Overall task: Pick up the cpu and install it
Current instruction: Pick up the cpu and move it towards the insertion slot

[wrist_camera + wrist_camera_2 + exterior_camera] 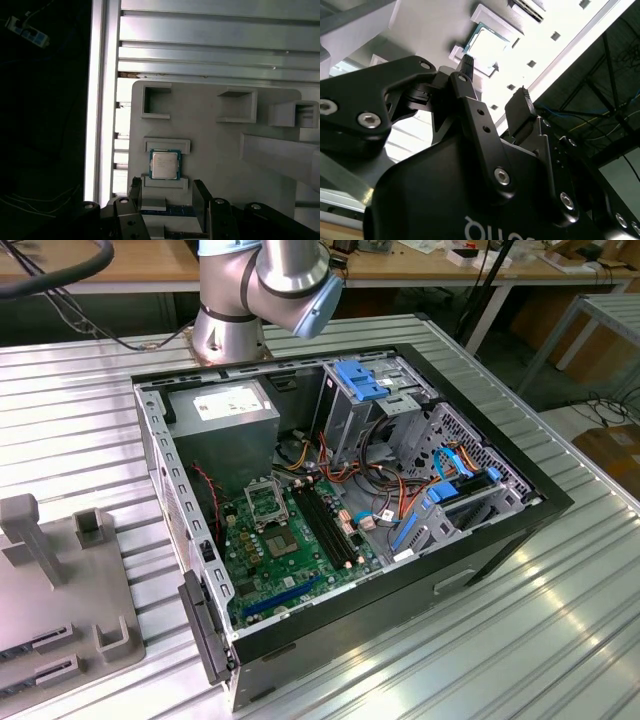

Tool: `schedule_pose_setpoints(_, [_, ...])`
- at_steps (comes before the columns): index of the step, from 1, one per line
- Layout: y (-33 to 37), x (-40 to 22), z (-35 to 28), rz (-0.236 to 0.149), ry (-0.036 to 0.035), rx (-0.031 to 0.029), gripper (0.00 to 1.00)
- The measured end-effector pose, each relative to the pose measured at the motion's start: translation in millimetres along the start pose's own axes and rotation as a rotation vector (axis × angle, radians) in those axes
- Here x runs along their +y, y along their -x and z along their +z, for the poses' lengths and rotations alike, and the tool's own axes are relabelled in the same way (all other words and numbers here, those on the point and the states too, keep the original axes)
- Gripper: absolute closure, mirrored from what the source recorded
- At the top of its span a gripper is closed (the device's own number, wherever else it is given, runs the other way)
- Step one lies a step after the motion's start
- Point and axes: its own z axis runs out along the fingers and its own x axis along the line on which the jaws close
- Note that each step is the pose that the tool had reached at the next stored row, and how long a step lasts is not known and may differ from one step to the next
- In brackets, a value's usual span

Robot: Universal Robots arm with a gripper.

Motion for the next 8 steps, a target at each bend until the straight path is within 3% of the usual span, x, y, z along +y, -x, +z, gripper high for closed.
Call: schedule_pose_setpoints(8, [2.6, -0.8, 15.7, 0.001, 0.0, 0.0, 0.47])
